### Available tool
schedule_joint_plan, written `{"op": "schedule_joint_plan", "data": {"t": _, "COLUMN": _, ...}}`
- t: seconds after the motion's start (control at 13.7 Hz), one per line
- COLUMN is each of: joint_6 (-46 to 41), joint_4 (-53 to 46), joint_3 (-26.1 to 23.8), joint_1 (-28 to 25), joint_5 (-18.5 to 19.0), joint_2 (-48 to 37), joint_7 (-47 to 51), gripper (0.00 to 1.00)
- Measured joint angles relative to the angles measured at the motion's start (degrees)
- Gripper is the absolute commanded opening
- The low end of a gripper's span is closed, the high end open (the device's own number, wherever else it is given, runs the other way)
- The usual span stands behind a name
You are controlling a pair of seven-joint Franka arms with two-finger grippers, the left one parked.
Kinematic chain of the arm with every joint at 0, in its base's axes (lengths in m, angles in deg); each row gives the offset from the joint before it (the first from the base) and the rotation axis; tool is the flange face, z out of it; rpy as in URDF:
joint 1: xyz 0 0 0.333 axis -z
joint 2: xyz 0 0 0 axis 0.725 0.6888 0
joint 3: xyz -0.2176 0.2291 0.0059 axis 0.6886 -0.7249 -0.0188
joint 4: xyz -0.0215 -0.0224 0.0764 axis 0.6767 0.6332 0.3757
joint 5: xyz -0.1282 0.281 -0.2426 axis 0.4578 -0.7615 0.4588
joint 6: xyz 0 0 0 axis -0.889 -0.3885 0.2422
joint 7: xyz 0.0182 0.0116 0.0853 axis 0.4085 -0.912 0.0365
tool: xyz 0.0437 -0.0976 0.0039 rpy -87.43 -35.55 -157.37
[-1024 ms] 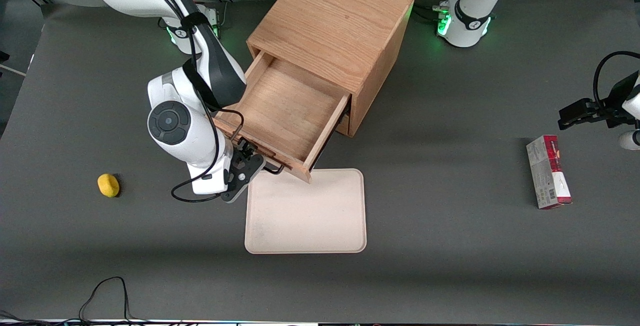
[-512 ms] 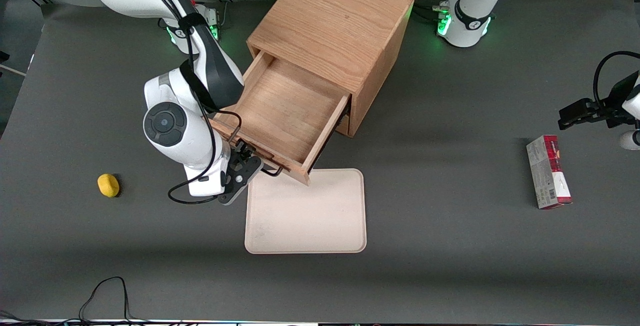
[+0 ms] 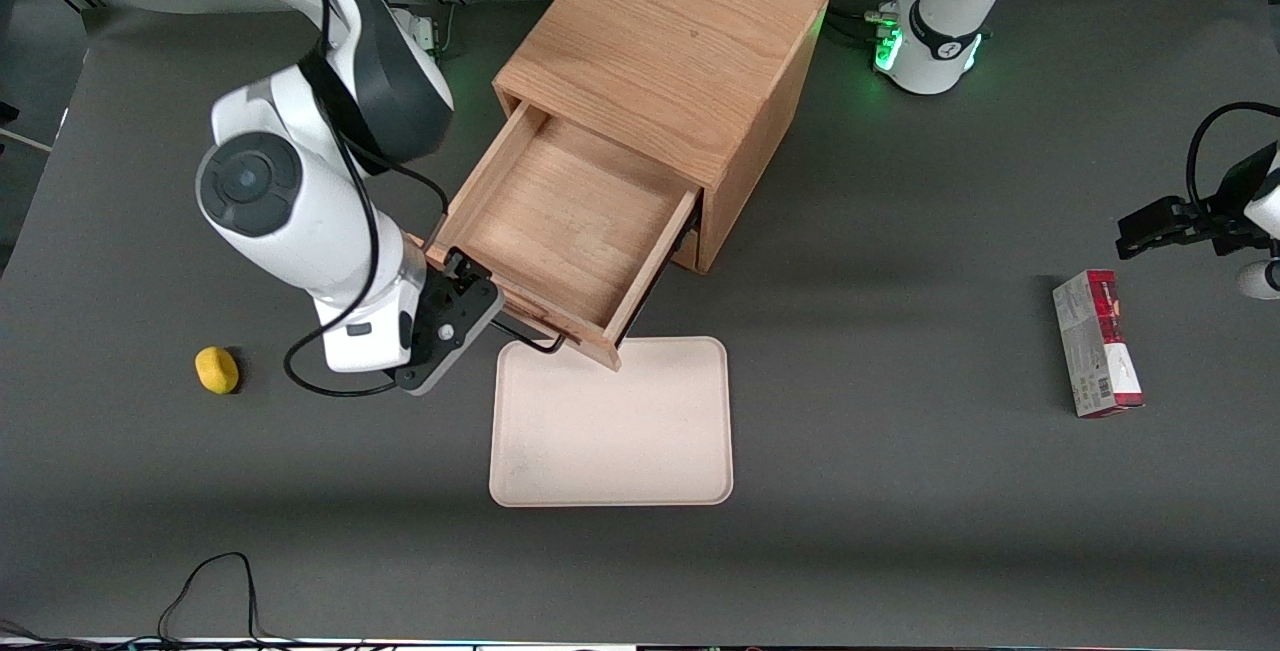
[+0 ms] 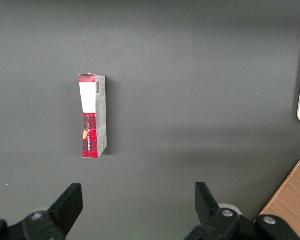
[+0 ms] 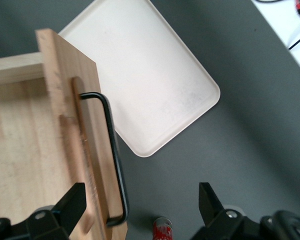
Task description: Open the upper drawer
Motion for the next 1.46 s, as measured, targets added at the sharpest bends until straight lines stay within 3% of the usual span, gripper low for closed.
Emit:
{"op": "schedule_joint_plan", "data": {"t": 0.29, "joint_6": -6.69, "joint_4": -1.35, "joint_3": 2.00, "joint_1": 0.24, "joint_5": 0.65, "joint_2": -5.21, "joint_7": 10.02, "gripper": 1.00}}
{"op": "schedule_joint_plan", "data": {"t": 0.51, "joint_6": -10.66, "joint_4": -1.20, "joint_3": 6.86, "joint_1": 0.40, "joint_5": 1.80, "joint_2": -8.29, "joint_7": 19.28, "gripper": 1.00}}
{"op": "schedule_joint_plan", "data": {"t": 0.8, "joint_6": -10.86, "joint_4": 0.63, "joint_3": 14.82, "joint_1": 0.85, "joint_5": 1.83, "joint_2": -10.25, "joint_7": 20.29, "gripper": 1.00}}
{"op": "schedule_joint_plan", "data": {"t": 1.02, "joint_6": -10.88, "joint_4": 2.79, "joint_3": 18.00, "joint_1": 2.02, "joint_5": 1.83, "joint_2": -11.58, "joint_7": 21.78, "gripper": 1.00}}
{"op": "schedule_joint_plan", "data": {"t": 1.17, "joint_6": -10.45, "joint_4": 5.62, "joint_3": 16.18, "joint_1": 6.46, "joint_5": 1.83, "joint_2": -13.76, "joint_7": 22.92, "gripper": 1.00}}
{"op": "schedule_joint_plan", "data": {"t": 1.46, "joint_6": -6.04, "joint_4": 12.62, "joint_3": 5.03, "joint_1": 18.83, "joint_5": 1.85, "joint_2": -19.50, "joint_7": 23.31, "gripper": 1.00}}
